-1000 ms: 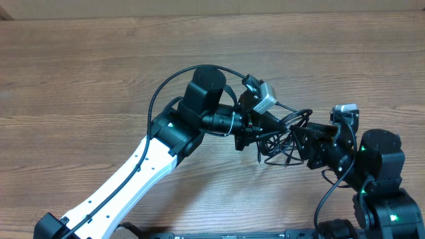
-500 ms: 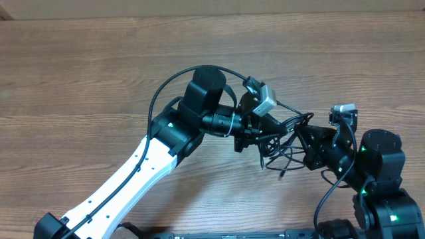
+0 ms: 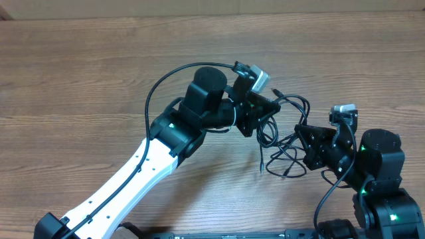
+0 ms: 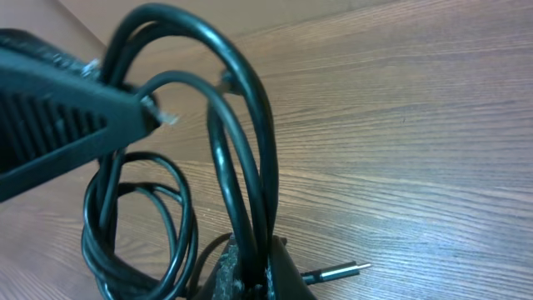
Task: Untangle cables
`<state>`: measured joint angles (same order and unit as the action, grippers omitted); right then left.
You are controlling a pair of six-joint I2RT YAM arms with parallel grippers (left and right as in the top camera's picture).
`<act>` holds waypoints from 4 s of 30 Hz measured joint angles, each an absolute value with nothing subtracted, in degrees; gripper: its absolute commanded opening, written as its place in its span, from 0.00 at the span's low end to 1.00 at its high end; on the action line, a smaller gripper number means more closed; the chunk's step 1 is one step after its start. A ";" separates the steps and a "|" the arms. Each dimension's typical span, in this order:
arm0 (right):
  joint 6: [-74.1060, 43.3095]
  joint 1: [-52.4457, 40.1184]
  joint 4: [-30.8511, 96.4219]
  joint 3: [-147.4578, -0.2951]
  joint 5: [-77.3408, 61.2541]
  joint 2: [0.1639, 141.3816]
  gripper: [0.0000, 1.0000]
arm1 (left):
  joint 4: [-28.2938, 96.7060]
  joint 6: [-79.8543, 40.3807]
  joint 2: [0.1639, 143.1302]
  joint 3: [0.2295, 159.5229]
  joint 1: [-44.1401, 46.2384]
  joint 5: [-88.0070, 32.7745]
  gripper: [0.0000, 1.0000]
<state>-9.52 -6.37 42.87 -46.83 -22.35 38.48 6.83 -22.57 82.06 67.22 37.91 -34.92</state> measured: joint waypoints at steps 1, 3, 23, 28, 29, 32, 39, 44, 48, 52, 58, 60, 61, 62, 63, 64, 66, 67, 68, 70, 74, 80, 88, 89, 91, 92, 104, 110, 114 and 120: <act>-9.21 -6.37 42.89 -46.83 -22.52 38.48 0.04 | 6.90 -24.08 82.06 67.22 38.11 -33.47 0.04; -8.73 -6.37 42.85 -46.83 -22.72 38.48 0.04 | 6.96 -26.63 82.06 67.22 38.35 -31.03 0.04; -7.51 -6.37 41.15 -46.83 -26.83 38.48 0.04 | 18.50 -32.75 82.06 67.22 38.48 -18.06 0.04; -7.49 -6.37 41.17 -46.83 -26.92 38.48 0.04 | 19.42 -32.91 82.06 67.22 38.48 -16.40 0.04; -7.49 -6.37 41.10 -46.83 -26.96 38.48 0.04 | 19.46 -32.91 82.06 67.22 38.48 -16.21 0.04; -7.49 -6.37 41.12 -46.83 -27.00 38.48 0.04 | 19.66 -32.91 82.06 67.22 38.48 -15.84 0.04; -7.49 -6.37 40.93 -46.83 -27.09 38.48 0.04 | 21.98 -33.65 82.06 67.22 38.48 -15.57 0.04; -7.51 -6.37 40.73 -46.83 -27.07 38.48 0.04 | 22.68 -39.44 82.06 67.22 38.48 -15.55 0.04; -7.49 -6.37 40.66 -46.83 -27.00 38.48 0.04 | 22.76 -46.22 82.06 67.22 38.48 -15.51 0.04; -7.51 -6.37 40.66 -46.83 -26.96 38.48 0.04 | 22.81 -49.91 82.06 67.22 38.48 -15.31 0.04; -7.49 -6.37 40.53 -46.83 -26.98 38.48 0.04 | 25.47 -56.75 82.06 67.22 38.48 -14.24 0.04; -7.51 -6.37 40.49 -46.83 -27.00 38.48 0.04 | 26.72 -59.72 82.06 67.22 38.48 -13.74 0.04; -7.46 -6.37 40.47 -46.83 -26.98 38.48 0.04 | 27.22 -61.12 82.06 67.22 38.48 -13.47 0.04; -7.49 -6.37 40.49 -46.83 -26.98 38.48 0.04 | 27.38 -61.95 82.06 67.22 38.48 -13.39 0.04; -7.49 -6.37 40.49 -46.83 -26.96 38.48 0.04 | 27.42 -62.89 82.06 67.22 38.48 -13.23 0.04; -7.49 -6.37 40.49 -46.83 -26.96 38.48 0.04 | 27.40 -63.37 82.06 67.22 38.48 -13.17 0.04; -7.49 -6.37 40.49 -46.83 -26.79 38.48 0.04 | 26.61 -63.22 82.06 67.22 38.48 -13.21 0.04; -7.49 -6.37 40.49 -46.83 -26.74 38.48 0.04 | 26.02 -62.74 82.06 67.22 38.48 -13.26 0.04; -7.49 -6.37 40.49 -46.83 -26.70 38.48 0.15 | 25.12 -61.89 82.06 67.22 38.48 -13.47 0.04; -7.60 -6.37 40.49 -46.83 -26.70 38.48 0.29 | 22.81 -59.09 82.06 67.22 38.48 -14.59 0.04; -7.75 -6.37 40.32 -46.83 -26.81 38.48 0.52 | 18.92 -52.93 82.06 67.22 38.48 -17.47 0.04; -7.57 -6.35 40.25 -46.83 -26.81 38.48 0.68 | 15.97 -45.45 82.06 67.22 38.24 -21.26 0.04; -7.51 -6.37 40.27 -46.83 -26.81 38.48 0.75 | 8.91 -36.42 82.06 67.22 38.11 -28.49 0.04; -7.46 -6.37 40.32 -46.83 -26.79 38.48 0.76 | 7.51 -34.87 82.06 67.22 38.11 -30.09 0.04; -7.46 -6.37 40.36 -46.83 -26.81 38.48 0.77 | 5.45 -32.42 82.06 67.22 38.11 -32.75 0.04; -7.46 -6.37 40.36 -46.83 -26.81 38.48 0.77 | 4.47 -31.00 82.06 67.22 38.11 -34.30 0.04; -7.49 -6.37 40.51 -46.83 -26.76 38.48 0.87 | 3.16 -23.83 82.06 67.22 34.33 -45.76 0.04; -7.57 -6.37 40.53 -46.83 -26.70 38.48 1.00 | 1.65 -21.78 82.06 67.22 31.70 -53.49 0.04; -7.46 -6.37 40.58 -46.83 -26.63 38.48 1.00 | -0.05 -20.88 82.06 67.22 31.46 -58.02 0.04; -7.49 -6.37 40.58 -46.83 -26.33 38.50 1.00 | -1.10 -20.75 82.06 67.22 31.46 -63.44 0.04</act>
<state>-7.49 -6.37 40.58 -46.83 -26.33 38.50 -1.10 -20.75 82.06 67.22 31.46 -63.44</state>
